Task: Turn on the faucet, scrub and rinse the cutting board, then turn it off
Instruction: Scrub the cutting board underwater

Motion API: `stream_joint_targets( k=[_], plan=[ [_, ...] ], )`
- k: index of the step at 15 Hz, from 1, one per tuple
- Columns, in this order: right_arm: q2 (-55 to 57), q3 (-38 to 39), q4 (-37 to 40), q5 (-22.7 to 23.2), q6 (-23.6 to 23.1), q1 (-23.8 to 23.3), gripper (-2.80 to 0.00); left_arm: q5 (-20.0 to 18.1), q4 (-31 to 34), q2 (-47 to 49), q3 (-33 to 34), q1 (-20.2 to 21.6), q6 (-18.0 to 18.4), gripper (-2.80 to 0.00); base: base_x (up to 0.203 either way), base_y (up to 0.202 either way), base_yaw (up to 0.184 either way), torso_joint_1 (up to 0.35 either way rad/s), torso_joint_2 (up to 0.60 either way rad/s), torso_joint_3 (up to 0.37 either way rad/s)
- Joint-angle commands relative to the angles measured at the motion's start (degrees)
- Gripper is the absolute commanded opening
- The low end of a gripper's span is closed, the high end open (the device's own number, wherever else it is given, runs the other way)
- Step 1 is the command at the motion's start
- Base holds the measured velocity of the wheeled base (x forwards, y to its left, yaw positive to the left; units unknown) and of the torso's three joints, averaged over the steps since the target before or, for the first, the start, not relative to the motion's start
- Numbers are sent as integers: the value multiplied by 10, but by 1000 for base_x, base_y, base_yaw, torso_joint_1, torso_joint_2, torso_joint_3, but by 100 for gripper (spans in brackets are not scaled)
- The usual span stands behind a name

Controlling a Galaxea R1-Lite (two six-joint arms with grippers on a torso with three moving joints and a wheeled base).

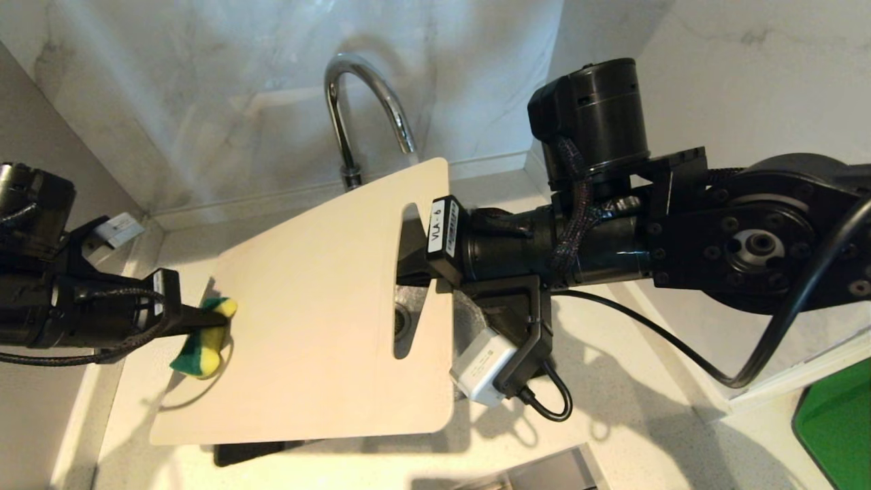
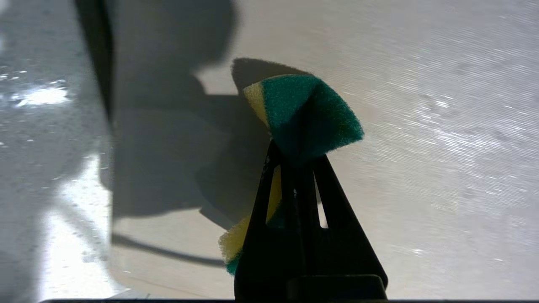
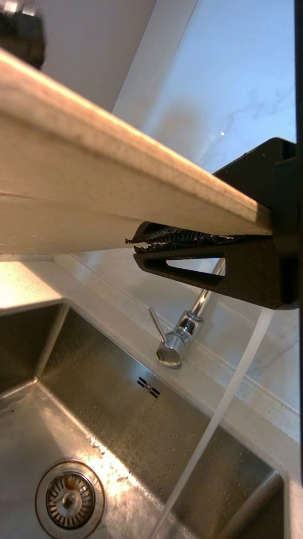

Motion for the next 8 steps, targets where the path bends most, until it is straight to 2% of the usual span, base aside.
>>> stream_joint_targets(
  k=[1, 4, 8],
  plan=[
    [-1, 0, 1, 1, -8, 0, -280, -26, -2, 0, 19, 62, 15, -280, 0, 0, 0, 0, 0, 0],
    [1, 0, 1, 1, -6, 0, -280, -46, -22, -2, 47, 118, 50, -280, 0, 0, 0, 0, 0, 0],
    [0, 2, -1, 1, -5, -1, -280, -50, -55, -1, 68, 150, 58, -280, 0, 0, 0, 0, 0, 0]
  ],
)
